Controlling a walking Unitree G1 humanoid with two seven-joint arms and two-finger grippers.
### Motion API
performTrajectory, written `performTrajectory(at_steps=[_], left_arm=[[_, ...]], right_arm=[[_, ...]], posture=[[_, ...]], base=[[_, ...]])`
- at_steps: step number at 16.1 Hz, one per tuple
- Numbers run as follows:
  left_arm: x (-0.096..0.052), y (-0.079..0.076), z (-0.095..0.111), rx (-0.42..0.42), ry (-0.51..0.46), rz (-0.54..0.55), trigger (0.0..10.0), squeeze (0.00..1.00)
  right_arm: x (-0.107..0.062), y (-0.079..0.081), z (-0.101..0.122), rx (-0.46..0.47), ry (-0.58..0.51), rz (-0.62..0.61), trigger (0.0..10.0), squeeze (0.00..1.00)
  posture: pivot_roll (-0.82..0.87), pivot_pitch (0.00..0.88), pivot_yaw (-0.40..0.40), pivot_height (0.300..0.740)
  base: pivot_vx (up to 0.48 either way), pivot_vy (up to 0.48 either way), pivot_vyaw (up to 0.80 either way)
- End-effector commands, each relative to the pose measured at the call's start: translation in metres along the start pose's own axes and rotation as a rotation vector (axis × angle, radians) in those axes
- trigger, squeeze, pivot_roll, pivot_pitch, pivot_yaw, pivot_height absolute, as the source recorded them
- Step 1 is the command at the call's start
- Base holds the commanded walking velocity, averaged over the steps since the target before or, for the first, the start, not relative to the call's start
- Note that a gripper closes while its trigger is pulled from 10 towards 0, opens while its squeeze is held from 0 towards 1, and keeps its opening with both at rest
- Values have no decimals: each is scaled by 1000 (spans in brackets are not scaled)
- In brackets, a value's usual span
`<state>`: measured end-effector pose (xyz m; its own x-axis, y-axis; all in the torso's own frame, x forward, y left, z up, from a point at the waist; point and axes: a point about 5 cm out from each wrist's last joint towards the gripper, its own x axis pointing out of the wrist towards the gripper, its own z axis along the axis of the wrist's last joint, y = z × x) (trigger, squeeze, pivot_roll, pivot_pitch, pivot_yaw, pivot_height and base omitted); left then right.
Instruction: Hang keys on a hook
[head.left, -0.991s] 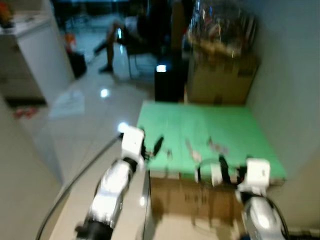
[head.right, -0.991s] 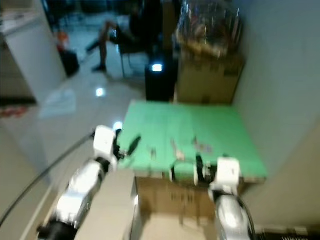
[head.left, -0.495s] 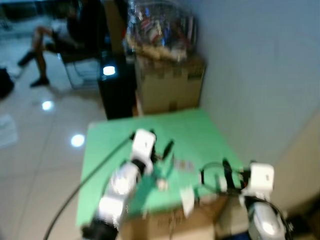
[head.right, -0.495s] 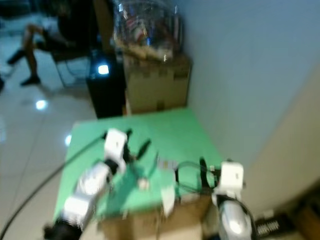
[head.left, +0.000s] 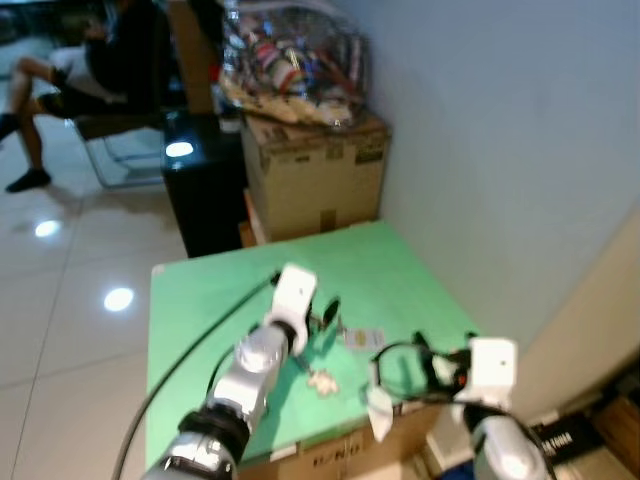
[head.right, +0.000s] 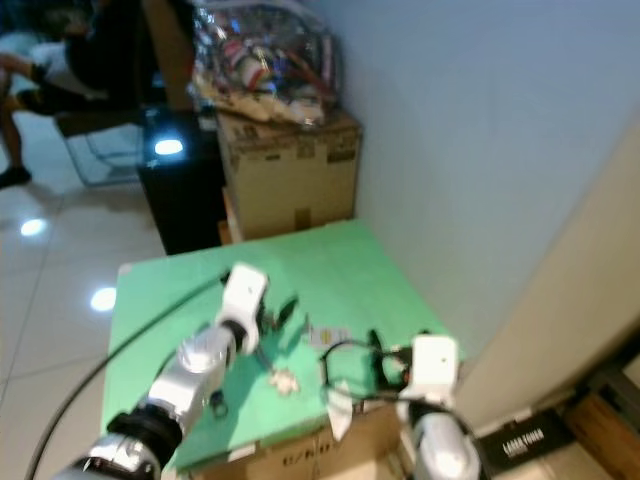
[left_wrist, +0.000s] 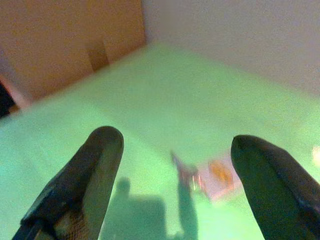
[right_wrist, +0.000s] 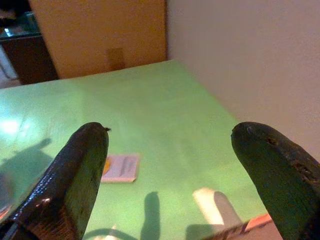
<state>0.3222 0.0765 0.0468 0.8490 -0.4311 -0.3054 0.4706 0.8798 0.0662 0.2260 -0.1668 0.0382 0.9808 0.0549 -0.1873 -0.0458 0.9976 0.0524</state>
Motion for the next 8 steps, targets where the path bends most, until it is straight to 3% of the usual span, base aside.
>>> performTrajectory(at_steps=[1, 4, 6, 8], left_arm=[[2, -4, -2, 25, 25, -13, 10000, 0], [9, -13, -5, -56, 76, -1, 10000, 0], [11, -26, -8, -58, 96, -27, 10000, 0], [7, -25, -18, -50, 133, -9, 10000, 0]], right_arm=[[-3, -1, -1, 2, 14, 3, 10000, 0], [-31, 5, -7, 10, 53, 1, 10000, 0], [-46, 15, -11, -23, 69, 43, 10000, 0], [-54, 18, -7, -18, 68, 37, 10000, 0]], posture=[[-215, 39, 22, 740], [-261, 132, 46, 740], [-298, 164, 65, 740], [-317, 191, 77, 740]], base=[[0, 0, 0], [0, 0, 0], [0, 0, 0], [0, 0, 0]])
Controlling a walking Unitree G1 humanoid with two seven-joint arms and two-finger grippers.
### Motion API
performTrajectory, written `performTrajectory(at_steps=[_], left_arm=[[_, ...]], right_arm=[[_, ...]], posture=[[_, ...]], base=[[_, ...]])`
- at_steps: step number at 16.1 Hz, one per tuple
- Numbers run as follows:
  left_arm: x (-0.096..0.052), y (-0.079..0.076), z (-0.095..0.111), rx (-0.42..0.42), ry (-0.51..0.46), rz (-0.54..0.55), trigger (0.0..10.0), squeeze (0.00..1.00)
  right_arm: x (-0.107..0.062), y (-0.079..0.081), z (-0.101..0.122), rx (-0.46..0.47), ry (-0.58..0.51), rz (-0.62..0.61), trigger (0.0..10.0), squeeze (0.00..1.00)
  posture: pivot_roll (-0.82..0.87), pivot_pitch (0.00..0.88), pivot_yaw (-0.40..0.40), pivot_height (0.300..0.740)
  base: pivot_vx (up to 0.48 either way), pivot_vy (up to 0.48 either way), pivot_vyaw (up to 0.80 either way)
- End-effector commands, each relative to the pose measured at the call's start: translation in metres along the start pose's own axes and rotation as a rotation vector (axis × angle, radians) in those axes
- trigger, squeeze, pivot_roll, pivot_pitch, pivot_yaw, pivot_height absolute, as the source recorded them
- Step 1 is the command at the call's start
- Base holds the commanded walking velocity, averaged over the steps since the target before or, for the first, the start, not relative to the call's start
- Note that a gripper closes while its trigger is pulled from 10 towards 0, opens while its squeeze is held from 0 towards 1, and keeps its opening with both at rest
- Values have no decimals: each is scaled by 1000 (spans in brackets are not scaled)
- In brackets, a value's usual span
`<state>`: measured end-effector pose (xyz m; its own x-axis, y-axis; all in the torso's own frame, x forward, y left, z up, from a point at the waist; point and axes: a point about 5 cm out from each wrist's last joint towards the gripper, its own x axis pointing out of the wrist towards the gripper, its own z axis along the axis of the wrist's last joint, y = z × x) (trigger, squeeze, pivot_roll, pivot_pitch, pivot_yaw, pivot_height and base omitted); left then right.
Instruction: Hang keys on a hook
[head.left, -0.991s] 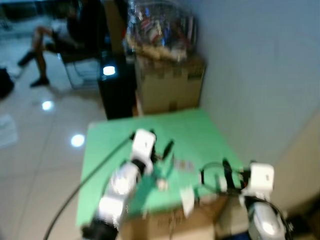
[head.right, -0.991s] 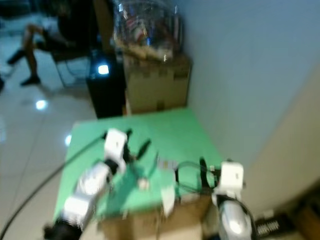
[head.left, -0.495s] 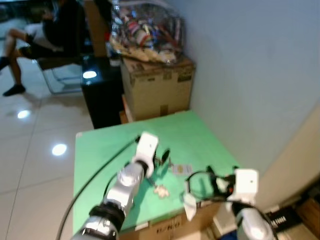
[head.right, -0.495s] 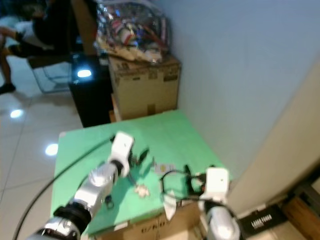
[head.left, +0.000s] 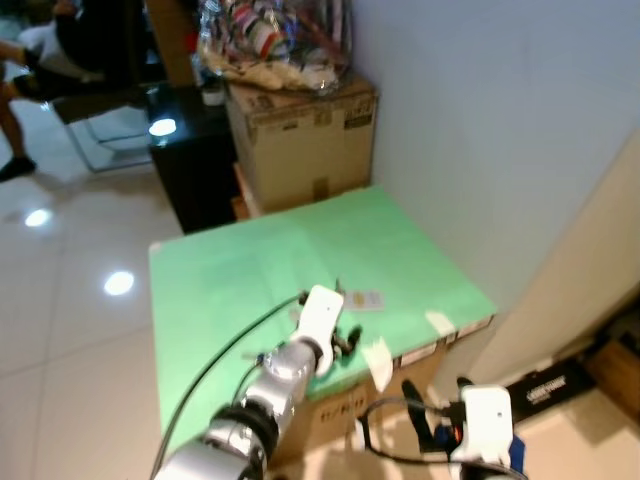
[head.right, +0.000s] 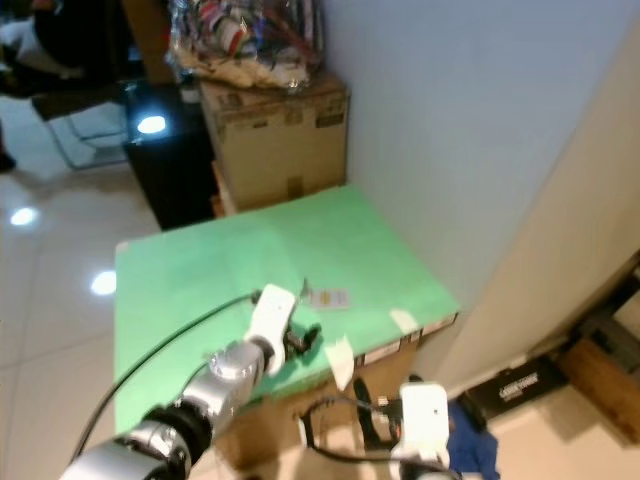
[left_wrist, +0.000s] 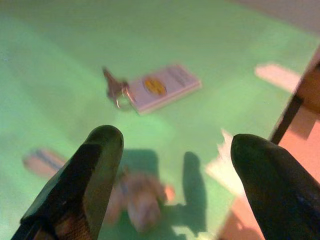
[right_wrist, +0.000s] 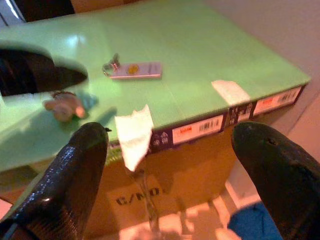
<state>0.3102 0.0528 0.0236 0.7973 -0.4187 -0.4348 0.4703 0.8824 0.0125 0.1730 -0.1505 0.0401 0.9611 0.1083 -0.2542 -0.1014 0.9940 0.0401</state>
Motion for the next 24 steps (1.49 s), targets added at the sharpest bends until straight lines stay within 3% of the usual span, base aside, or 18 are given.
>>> performTrajectory(at_steps=[1, 4, 7, 11, 12, 14, 16, 18, 19, 21, 24], left_arm=[[-2, 7, -3, 47, 8, 44, 10000, 0], [-4, 11, -7, 78, 8, 116, 10000, 0], [0, -2, -1, 3, -30, 88, 10000, 0], [-3, 3, 24, -27, -236, 106, 10000, 0], [-18, 13, 26, -53, -360, 114, 10000, 0], [-35, 21, 27, -78, -429, 133, 10000, 0], [-83, 24, 31, -64, -496, 174, 10000, 0], [-111, 26, 38, -98, -542, 210, 10000, 0], [-122, 36, 39, -106, -558, 256, 10000, 0], [-122, 30, 33, -81, -501, 237, 10000, 0], [-110, 20, 34, -76, -435, 203, 10000, 0]], right_arm=[[-5, 1, 2, 10, 1, -18, 10000, 0], [-19, 7, 2, 13, 20, -12, 10000, 0], [-29, 10, 2, -3, 38, -5, 10000, 0], [-32, 9, 9, -53, -7, -14, 10000, 0], [-31, 5, 13, -48, -24, -24, 10000, 0], [-30, 2, 15, -41, -35, -34, 10000, 0], [-23, -6, 28, -20, -80, -60, 10000, 0], [-16, -7, 35, -30, -102, -45, 10000, 0], [-9, -9, 38, -38, -109, -27, 10000, 0], [10, -12, 39, -48, -110, -1, 10000, 0], [19, -10, 38, -47, -107, 10, 10000, 0]], posture=[[-322, 203, 79, 740], [-343, 257, 74, 740], [-371, 279, 75, 740], [-387, 254, 80, 740], [-354, 230, 64, 740], [-327, 215, 58, 740], [-231, 170, 26, 740], [-184, 139, 0, 740], [-155, 123, -20, 740], [-130, 102, -28, 740], [-142, 95, -26, 740]], base=[[0, 0, 0], [0, 0, 0], [0, 0, 0], [0, 0, 0], [0, 0, 0], [0, 0, 0], [0, 0, 0], [0, 0, 0], [0, 0, 0], [255, -405, 278], [257, -402, 660]])
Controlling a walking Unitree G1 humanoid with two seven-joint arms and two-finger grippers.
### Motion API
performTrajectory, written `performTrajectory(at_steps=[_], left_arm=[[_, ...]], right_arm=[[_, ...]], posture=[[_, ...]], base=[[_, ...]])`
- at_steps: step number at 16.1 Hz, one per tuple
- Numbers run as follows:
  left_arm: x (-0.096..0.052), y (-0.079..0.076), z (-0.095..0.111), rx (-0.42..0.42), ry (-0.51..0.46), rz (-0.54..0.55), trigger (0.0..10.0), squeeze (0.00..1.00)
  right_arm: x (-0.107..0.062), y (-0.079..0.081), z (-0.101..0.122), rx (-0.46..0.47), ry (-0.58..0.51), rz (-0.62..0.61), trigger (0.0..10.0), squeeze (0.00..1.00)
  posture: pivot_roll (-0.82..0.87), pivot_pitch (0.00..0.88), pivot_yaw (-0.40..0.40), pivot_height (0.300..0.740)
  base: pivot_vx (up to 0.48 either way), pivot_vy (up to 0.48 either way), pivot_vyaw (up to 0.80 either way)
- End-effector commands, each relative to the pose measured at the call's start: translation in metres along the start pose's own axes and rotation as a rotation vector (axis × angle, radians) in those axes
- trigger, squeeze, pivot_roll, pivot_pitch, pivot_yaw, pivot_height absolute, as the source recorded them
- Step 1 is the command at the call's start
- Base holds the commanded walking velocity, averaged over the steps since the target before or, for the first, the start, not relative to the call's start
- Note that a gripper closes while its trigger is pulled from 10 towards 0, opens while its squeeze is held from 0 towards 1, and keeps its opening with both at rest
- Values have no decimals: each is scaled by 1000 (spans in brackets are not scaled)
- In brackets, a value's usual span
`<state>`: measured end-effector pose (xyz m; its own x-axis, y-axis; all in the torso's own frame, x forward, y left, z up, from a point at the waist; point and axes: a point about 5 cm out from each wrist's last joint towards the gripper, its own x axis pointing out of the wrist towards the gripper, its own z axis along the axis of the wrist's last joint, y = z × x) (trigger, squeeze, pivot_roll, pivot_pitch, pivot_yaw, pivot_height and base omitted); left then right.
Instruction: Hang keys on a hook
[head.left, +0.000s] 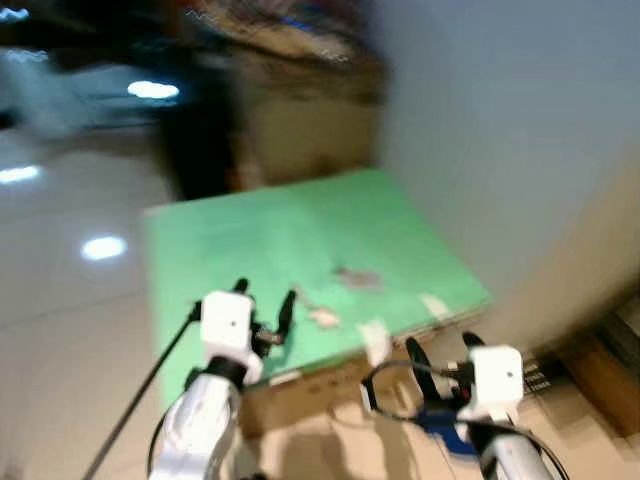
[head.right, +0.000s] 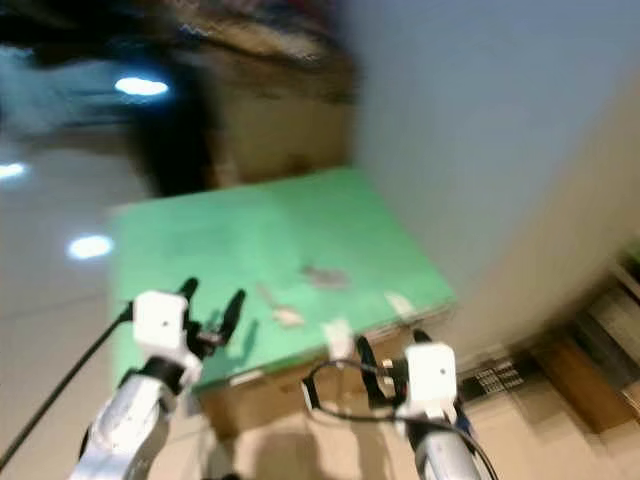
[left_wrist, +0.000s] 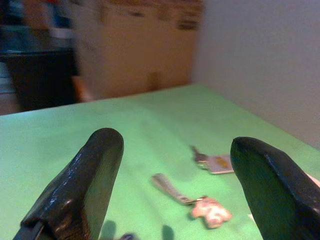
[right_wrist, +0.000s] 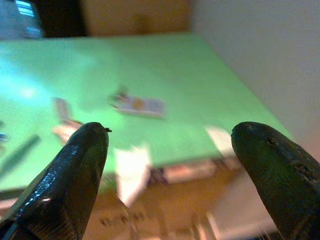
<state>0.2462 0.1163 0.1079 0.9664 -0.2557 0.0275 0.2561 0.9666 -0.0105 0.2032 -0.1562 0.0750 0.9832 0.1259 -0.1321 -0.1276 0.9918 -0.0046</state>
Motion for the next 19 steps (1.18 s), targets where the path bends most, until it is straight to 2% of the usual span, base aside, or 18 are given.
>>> performTrajectory(at_steps=[1, 4, 6, 7, 10, 15, 19], left_arm=[[2, -7, -8, 0, 55, -22, 10000, 0], [4, -11, -14, 3, 96, -67, 10000, 0], [10, -22, -16, 9, 117, -138, 10000, 0], [12, -22, -15, 5, 116, -135, 10000, 0], [16, -14, -11, -11, 90, -98, 10000, 0], [25, 8, -3, 50, 73, -18, 10000, 0], [28, 15, -1, 60, 69, -3, 10000, 0]], right_arm=[[-2, -2, -4, -2, 19, -2, 10000, 0], [-4, -3, -7, -7, 24, -5, 10000, 0], [-10, -6, -14, -2, 44, -36, 10000, 0], [-11, -6, -15, -6, 46, -38, 10000, 0], [-10, -7, -15, -3, 50, -62, 10000, 0], [4, -3, -17, 59, 35, -61, 10000, 0], [16, -4, -27, 95, 84, -73, 10000, 0]], posture=[[-144, 96, -23, 740], [-173, 106, -5, 740], [-200, 115, 17, 740], [-205, 115, 23, 740], [-211, 116, 35, 740], [-179, 117, 42, 740], [-169, 120, 40, 740]], base=[[259, -401, 694], [256, -402, 683], [255, -403, 553], [270, -394, 587], [376, -228, 538], [0, 0, 0], [0, 0, 542]])
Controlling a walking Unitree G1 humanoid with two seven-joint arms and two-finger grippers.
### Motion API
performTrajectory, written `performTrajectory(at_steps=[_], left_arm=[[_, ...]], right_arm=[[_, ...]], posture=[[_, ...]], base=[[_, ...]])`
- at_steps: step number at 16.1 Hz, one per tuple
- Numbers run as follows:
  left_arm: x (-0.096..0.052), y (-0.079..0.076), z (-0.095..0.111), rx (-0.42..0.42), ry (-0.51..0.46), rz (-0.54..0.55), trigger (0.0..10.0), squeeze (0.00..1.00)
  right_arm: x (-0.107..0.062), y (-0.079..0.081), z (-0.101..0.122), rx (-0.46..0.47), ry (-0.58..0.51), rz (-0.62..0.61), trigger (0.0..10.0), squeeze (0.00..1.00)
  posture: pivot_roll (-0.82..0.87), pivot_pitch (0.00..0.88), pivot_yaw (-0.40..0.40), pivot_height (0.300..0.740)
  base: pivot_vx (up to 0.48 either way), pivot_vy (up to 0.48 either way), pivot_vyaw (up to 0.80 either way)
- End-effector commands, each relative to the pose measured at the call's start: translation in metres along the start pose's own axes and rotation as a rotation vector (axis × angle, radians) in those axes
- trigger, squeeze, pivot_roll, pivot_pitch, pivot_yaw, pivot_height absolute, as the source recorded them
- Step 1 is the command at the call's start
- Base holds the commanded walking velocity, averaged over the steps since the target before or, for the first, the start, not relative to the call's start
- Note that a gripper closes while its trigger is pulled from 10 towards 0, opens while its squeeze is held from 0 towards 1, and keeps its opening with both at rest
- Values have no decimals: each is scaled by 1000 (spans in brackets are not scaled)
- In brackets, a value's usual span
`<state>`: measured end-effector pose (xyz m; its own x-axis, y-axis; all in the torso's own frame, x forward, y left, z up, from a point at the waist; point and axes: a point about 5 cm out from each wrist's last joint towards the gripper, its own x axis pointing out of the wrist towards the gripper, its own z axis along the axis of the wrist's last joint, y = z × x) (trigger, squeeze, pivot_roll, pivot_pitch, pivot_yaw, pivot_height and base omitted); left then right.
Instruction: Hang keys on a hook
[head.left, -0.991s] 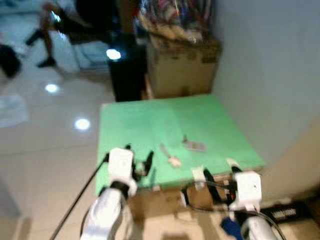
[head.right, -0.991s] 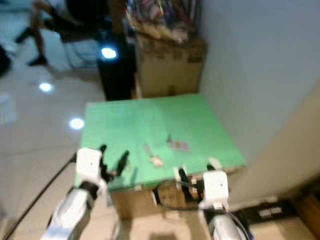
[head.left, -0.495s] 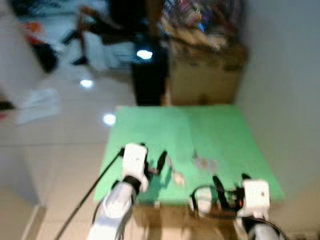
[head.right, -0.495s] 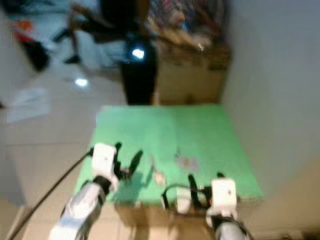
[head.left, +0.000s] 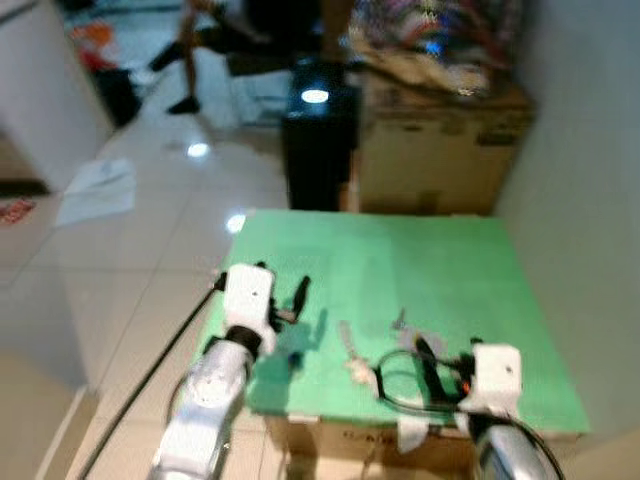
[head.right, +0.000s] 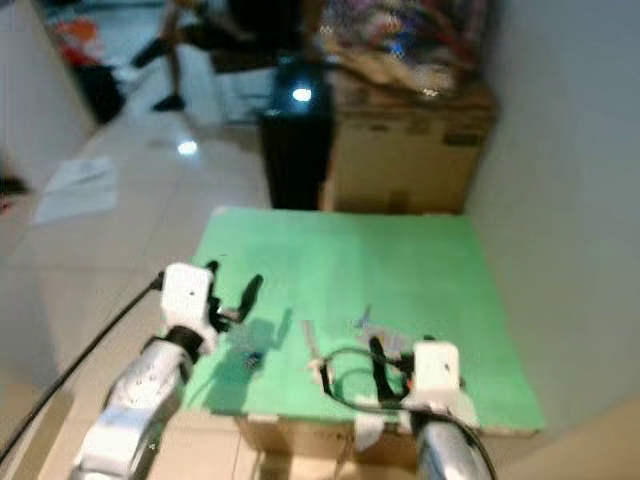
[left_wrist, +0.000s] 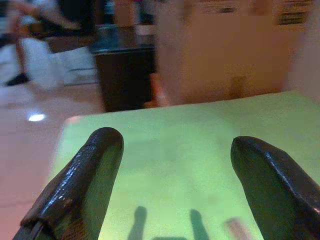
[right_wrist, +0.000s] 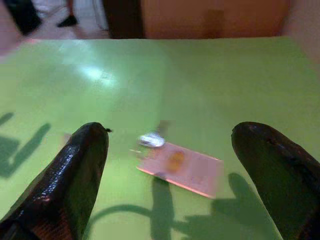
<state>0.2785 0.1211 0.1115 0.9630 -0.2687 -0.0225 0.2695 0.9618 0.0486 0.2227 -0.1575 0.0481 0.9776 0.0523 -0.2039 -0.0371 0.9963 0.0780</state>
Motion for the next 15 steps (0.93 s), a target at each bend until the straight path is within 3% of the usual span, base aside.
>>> performTrajectory(at_steps=[1, 4, 7, 11, 15], left_arm=[[-1, 5, -3, 3, 15, 22, 10000, 0], [0, 12, 2, 24, 3, 24, 10000, 0], [-7, 19, 5, 49, 0, 23, 10000, 0], [-18, 38, 9, 90, 16, 45, 10000, 0], [-17, 36, 10, 80, 19, 37, 10000, 0]], right_arm=[[0, 0, -9, 42, 44, -5, 10000, 0], [23, 12, -11, 25, 57, 61, 10000, 0], [32, 21, -24, 27, 95, 83, 10000, 0], [57, 32, -29, 7, 129, 119, 10000, 0], [67, 33, -31, -35, 155, 142, 10000, 0]], posture=[[-158, 127, 42, 740], [-127, 132, 51, 740], [-67, 161, 61, 740], [-12, 189, 103, 740], [-17, 195, 110, 740]], base=[[0, 0, 0], [0, 0, 0], [0, 0, 0], [0, 0, 0], [0, 0, 0]])
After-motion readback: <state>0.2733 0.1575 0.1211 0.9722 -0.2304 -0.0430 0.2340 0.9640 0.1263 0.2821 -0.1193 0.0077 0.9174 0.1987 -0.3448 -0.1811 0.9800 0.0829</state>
